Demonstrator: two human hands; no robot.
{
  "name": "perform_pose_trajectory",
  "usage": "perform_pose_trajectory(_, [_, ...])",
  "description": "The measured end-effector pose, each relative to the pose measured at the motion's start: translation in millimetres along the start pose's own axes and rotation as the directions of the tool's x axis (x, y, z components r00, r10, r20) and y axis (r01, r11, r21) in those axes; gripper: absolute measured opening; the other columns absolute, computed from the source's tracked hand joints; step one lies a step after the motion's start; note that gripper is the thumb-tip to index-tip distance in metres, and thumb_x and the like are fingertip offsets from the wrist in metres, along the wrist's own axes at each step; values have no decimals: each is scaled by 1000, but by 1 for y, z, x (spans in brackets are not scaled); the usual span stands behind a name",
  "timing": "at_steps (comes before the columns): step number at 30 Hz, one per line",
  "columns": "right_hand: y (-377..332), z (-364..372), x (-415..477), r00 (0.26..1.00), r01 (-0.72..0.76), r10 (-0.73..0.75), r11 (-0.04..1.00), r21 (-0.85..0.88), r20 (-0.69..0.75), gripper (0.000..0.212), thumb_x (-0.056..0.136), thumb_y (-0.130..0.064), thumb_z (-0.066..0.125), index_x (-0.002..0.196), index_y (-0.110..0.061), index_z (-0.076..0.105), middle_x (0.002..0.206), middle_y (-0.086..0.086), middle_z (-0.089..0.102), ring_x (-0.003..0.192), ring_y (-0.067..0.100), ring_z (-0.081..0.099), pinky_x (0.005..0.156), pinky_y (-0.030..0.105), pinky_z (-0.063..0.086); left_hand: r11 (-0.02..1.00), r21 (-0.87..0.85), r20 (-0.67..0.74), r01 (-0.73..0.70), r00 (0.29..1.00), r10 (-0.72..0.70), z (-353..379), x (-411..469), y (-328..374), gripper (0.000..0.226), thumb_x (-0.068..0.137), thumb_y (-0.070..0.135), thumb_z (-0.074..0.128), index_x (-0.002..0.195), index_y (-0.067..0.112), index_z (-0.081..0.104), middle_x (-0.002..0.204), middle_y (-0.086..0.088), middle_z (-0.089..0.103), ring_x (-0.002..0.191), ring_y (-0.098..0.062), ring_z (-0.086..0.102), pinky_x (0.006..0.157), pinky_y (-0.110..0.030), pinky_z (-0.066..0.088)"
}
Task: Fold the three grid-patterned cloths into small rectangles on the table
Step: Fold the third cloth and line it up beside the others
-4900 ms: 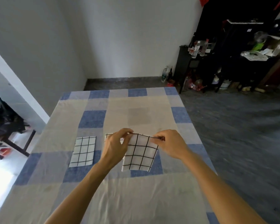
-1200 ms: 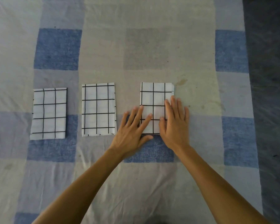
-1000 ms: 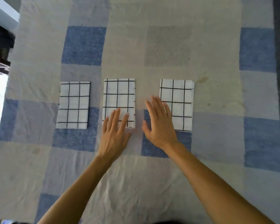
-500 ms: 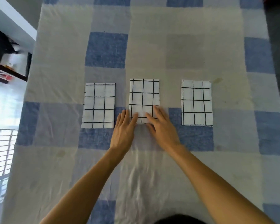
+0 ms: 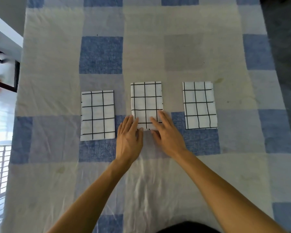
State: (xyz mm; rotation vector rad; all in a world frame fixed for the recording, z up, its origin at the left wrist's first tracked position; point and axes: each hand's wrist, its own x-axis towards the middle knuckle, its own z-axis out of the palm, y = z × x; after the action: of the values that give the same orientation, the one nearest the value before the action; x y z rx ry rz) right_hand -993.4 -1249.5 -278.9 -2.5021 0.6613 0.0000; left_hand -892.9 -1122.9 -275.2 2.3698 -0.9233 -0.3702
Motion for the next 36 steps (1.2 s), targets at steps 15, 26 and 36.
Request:
perform_pose_trajectory(15, [31,-11,12,925,268,-315,938,-222,-215,12,78,-14,78,88,-9,75,107,13,69,108,36,63,91,45,51,933,328,78,-151,988,133,1,-3,7,50,89,14,58,136,3,43,146,-19,37,137,-34,30,111,-47,21])
perform_pose_trajectory(26, [23,-6,4,913,254,-310,940,-227,-263,10,84,-16,67,82,-9,73,93,6,70,101,29,66,86,38,51,877,313,125,-365,931,344,3,7,-9,43,68,-10,75,109,1,66,119,-24,61,114,-42,56,98,-51,42])
perform_pose_trajectory(36, [14,-14,8,985,101,-111,992,-79,-133,43,96,-37,42,125,-10,60,130,11,58,131,30,45,106,41,35,938,262,106,-228,973,207,-2,-2,-4,38,92,29,54,122,7,60,132,-19,54,126,-34,48,106,-46,38])
